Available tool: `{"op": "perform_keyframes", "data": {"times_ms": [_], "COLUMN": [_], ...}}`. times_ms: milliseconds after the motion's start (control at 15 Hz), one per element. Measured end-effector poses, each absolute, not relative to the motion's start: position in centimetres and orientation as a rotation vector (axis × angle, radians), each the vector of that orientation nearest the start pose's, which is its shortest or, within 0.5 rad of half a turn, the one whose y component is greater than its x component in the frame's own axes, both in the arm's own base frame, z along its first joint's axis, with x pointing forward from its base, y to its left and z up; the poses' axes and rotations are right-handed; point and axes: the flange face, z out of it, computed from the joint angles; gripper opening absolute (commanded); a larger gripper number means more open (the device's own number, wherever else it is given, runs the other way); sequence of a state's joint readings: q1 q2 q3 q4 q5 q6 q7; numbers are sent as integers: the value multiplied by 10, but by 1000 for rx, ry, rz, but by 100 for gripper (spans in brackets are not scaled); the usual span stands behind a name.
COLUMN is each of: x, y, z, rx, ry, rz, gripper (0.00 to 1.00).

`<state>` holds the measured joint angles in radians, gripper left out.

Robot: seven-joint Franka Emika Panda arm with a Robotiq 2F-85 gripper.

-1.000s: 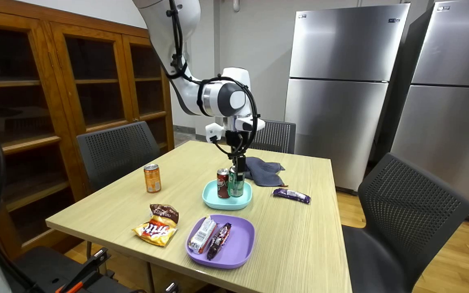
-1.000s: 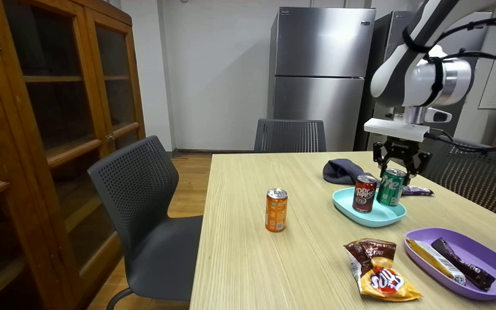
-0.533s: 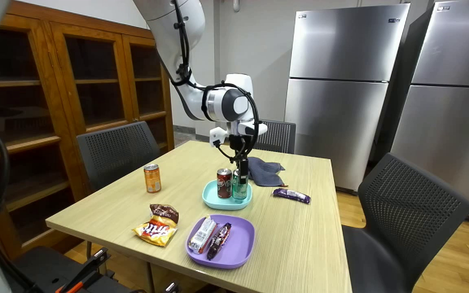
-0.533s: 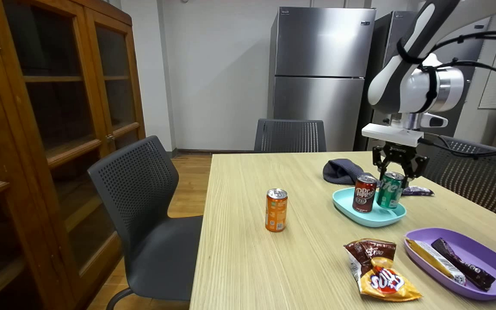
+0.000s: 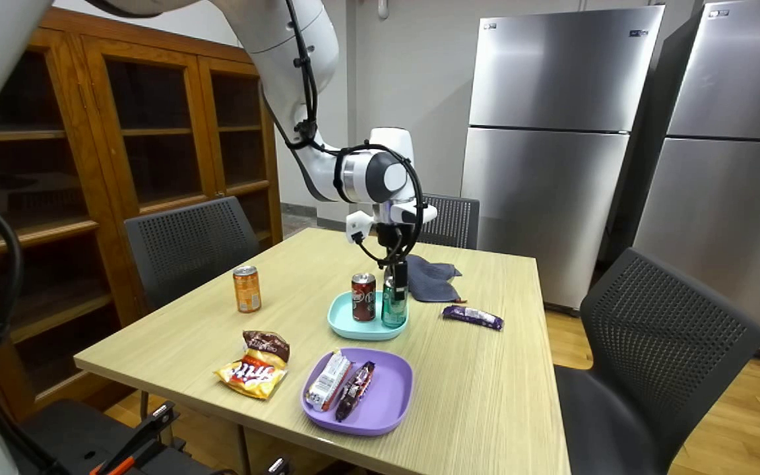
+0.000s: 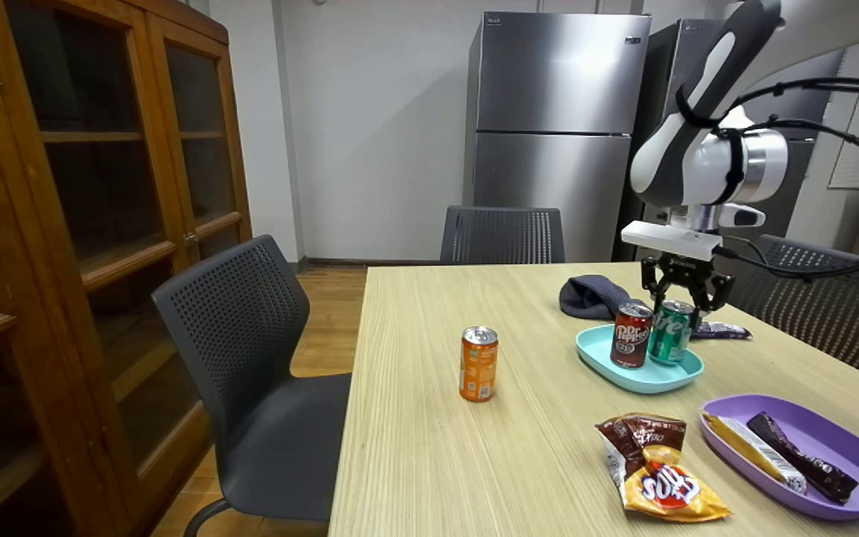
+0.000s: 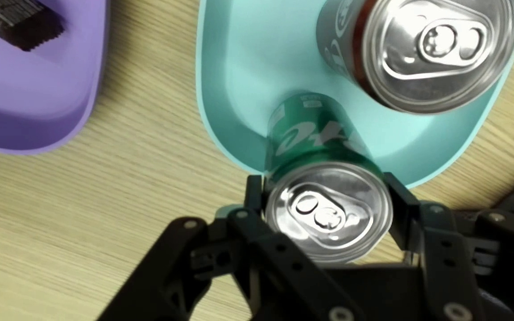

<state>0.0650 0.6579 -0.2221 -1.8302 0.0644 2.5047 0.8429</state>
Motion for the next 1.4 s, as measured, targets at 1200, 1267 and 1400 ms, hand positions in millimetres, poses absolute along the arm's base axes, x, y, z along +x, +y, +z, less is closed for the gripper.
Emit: {"op": "perform_keyframes", "data": {"times_ms": [1200,1267,1400], "x": [649,649,650], "y": [-99,-101,-107], "z": [184,187,195], "rx": [-2820,-2818,-2809], "ry": [1554,1558,1567], "rz": [-125,-132,-146], "gripper": [100,100,100]}}
